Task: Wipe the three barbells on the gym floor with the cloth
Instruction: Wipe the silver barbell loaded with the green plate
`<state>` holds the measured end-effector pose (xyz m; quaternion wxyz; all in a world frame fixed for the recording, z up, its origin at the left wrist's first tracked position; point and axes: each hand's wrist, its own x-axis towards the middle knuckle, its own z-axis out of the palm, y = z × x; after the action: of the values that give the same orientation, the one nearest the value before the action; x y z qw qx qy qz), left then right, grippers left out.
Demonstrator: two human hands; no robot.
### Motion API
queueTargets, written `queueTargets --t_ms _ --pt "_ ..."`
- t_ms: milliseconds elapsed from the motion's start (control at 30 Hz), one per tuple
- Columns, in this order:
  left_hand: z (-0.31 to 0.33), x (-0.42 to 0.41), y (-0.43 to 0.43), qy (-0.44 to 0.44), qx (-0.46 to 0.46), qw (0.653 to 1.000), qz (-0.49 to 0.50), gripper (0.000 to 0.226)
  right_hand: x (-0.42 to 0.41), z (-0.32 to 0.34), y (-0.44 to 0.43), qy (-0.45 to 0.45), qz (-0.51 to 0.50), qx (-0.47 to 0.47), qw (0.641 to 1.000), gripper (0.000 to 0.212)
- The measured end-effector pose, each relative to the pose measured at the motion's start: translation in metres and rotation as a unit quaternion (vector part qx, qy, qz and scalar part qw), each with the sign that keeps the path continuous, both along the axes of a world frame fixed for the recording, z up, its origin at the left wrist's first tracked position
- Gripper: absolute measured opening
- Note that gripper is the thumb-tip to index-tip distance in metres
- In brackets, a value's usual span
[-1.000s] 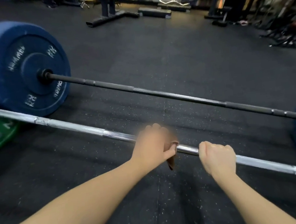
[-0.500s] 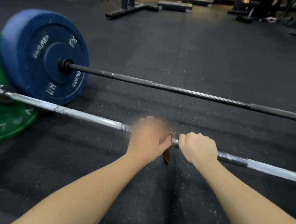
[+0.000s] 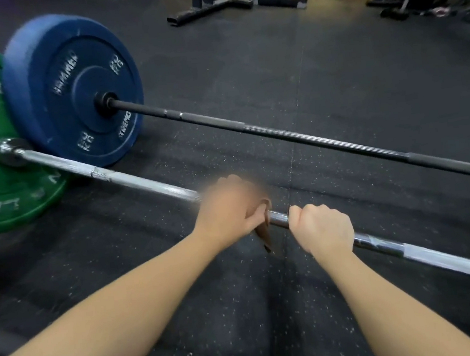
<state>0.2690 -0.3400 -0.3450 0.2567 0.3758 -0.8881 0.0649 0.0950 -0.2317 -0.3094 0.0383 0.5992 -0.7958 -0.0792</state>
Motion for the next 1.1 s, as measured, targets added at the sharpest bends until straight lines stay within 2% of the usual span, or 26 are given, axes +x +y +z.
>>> queueTargets --t_ms 167,267,367,467,567,767,867,1000,1100 --pt "-0.001 0.034 -0.02 0.009 0.008 0.998 0.054 0.045 0.0 -0.002 -0.001 0.028 0.011 0.018 0.999 0.019" --pt "0.002 0.023 -0.011 0.025 0.038 0.993 0.108 0.045 -0.001 -0.005 -0.001 0.016 0.015 0.021 1.0 0.026" --pt "0.007 0.003 0.005 0.044 0.064 0.984 0.162 0.041 -0.003 -0.01 -0.003 -0.01 -0.002 0.01 1.0 0.018" --pt "0.004 -0.01 0.021 0.041 0.049 0.99 0.123 0.038 -0.002 -0.01 -0.004 -0.028 -0.018 -0.009 0.999 0.028" --pt "0.0 -0.016 0.029 0.053 0.037 0.994 0.084 0.04 -0.002 -0.009 -0.002 -0.002 0.005 -0.004 1.0 0.018" --pt "0.001 0.01 0.008 0.021 0.03 0.999 0.02 0.044 0.0 -0.004 -0.001 0.042 0.003 0.016 0.999 0.019" --pt "0.004 0.03 -0.012 0.006 0.022 0.997 0.074 0.043 -0.003 -0.01 -0.004 0.007 -0.023 -0.003 1.0 0.015" --pt "0.007 0.06 -0.039 0.012 0.03 0.989 0.144 0.045 -0.004 -0.014 -0.004 -0.018 -0.038 -0.01 0.999 0.024" --pt "0.009 0.06 -0.038 0.017 0.046 0.985 0.168 0.042 -0.003 -0.012 -0.005 -0.04 -0.06 -0.012 0.997 0.022"
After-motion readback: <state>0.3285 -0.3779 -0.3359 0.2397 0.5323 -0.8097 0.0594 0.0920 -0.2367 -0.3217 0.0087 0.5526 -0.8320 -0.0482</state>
